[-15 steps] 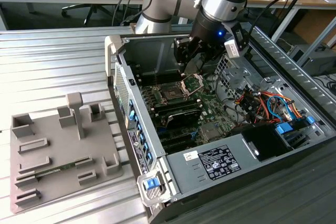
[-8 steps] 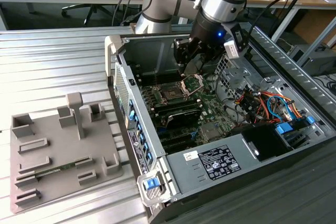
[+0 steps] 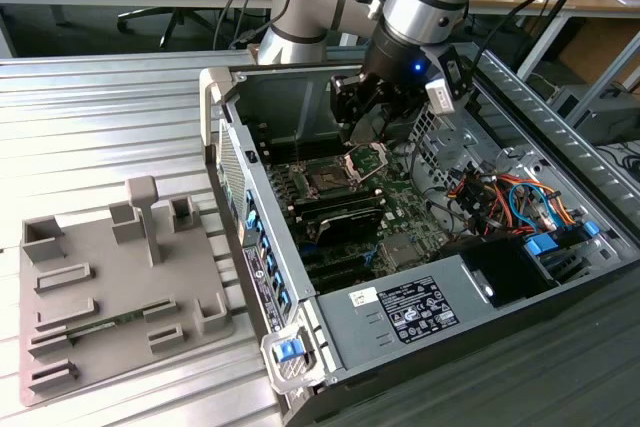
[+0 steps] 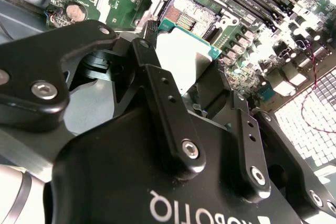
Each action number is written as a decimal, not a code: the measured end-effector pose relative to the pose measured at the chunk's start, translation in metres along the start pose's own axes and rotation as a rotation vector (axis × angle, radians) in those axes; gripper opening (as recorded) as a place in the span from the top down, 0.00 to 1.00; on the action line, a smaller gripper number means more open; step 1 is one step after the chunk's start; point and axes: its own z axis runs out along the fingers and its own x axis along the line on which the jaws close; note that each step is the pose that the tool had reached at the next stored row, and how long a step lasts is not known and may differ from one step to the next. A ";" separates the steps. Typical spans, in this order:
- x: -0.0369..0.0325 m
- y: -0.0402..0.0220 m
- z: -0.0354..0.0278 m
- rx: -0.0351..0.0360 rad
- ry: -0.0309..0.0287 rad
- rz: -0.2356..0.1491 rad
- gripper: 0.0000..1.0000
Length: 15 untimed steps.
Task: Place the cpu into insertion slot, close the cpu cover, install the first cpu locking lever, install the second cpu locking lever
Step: 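Place the cpu into insertion slot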
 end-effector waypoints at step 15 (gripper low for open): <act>0.0000 0.0000 0.0005 -0.0004 -0.0016 0.018 0.45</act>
